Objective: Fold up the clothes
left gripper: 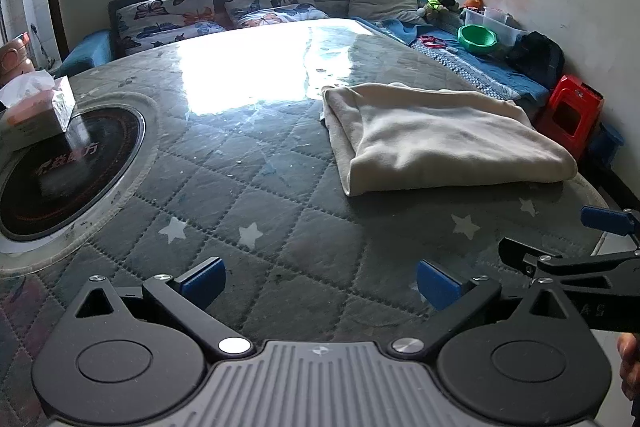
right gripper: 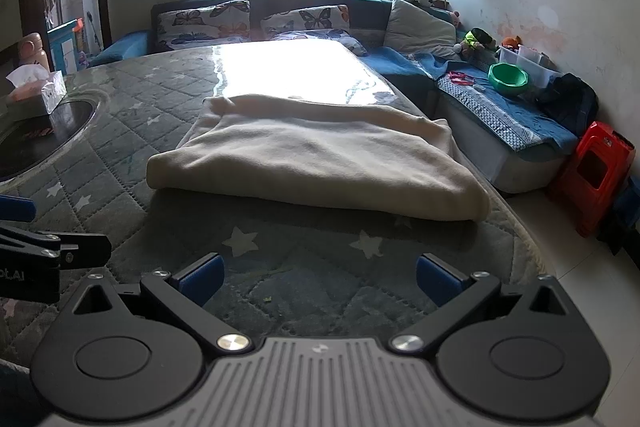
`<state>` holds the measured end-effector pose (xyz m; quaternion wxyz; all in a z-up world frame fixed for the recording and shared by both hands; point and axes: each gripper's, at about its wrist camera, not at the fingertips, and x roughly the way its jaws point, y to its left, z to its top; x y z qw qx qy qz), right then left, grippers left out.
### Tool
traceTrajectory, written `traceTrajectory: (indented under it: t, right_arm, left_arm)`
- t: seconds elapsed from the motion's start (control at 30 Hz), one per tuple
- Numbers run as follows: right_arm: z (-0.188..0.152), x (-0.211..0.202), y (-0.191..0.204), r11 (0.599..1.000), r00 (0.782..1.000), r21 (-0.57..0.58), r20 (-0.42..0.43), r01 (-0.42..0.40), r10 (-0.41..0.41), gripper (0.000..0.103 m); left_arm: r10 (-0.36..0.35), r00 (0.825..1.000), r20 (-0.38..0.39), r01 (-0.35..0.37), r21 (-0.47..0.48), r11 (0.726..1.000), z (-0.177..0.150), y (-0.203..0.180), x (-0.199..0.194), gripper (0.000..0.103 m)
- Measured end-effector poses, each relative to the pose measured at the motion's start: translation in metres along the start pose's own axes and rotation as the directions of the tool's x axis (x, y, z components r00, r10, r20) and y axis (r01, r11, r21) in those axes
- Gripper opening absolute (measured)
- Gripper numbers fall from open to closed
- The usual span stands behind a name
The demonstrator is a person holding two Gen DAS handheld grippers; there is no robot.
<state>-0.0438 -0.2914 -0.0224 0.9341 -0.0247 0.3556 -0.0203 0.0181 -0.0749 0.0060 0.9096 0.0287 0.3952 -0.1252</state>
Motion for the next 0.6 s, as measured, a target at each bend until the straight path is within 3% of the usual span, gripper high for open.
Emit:
traceTrajectory:
  t: [0.6]
  right_arm:
    - [0.0024, 0.0035, -0.0009, 1.000, 1.000, 0.007, -0.002, -0.002, 0.002, 0.103]
  left_arm:
    - [-0.002, 1.000, 0.003, 0.002, 0.019, 1.000, 0.0081, -0.0093, 0.0076, 0.103]
